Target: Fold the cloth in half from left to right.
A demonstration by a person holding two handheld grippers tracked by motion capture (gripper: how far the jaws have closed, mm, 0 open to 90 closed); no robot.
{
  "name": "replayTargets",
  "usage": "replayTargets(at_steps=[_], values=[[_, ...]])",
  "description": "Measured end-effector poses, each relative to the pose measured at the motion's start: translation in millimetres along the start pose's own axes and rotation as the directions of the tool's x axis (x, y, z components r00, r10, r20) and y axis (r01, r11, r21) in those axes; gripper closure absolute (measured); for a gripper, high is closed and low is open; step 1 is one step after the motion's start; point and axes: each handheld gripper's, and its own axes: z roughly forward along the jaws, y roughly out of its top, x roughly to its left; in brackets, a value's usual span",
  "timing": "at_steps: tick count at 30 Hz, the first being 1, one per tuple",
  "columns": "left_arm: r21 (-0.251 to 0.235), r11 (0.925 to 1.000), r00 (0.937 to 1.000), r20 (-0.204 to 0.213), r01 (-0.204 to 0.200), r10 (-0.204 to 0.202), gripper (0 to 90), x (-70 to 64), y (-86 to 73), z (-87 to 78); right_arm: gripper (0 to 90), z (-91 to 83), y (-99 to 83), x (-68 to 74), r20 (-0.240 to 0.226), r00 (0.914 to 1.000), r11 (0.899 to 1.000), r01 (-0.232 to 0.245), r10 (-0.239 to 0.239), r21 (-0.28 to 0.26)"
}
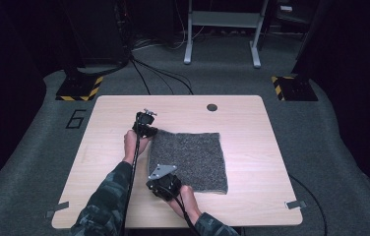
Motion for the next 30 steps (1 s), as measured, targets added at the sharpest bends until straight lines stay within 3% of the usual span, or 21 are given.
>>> replayTargets(at_steps=[3, 8, 17, 26, 30], values=[[0.004, 0.9997, 0.9996, -0.016, -0.022, 0.022, 89.1, 0.0, 4.0, -6.6, 88.8, -4.1, 6.4, 0.1, -0.001, 1.0000, 1.000, -0.003, 0.003, -0.021], [-0.017, 0.9998, 0.9999, -0.013, -0.010, 0.009, 89.2, 5.0, 12.6, -19.3, 88.8, -11.7, 17.3, 2.0, 0.002, 1.0000, 0.998, 0.004, -0.004, -0.066], [-0.023, 0.9993, 0.9987, -0.042, -0.030, 0.029, 89.2, 9.7, 30.0, -43.2, 88.8, -25.6, 29.3, 0.9, 0.009, 0.9999, 0.992, 0.007, -0.006, -0.127], [-0.033, 0.9962, 0.9920, -0.100, -0.080, 0.076, 89.2, 7.3, 59.9, -80.8, 88.8, -42.5, 44.3, 0.8, 0.012, 0.9999, 0.977, -0.004, 0.007, -0.215], [-0.029, 0.9941, 0.9894, -0.104, -0.105, 0.101, 89.2, -0.3, 71.7, -86.7, 88.8, -53.2, 47.3, 2.7, 0.022, 0.9997, 0.968, -0.006, 0.012, -0.252]])
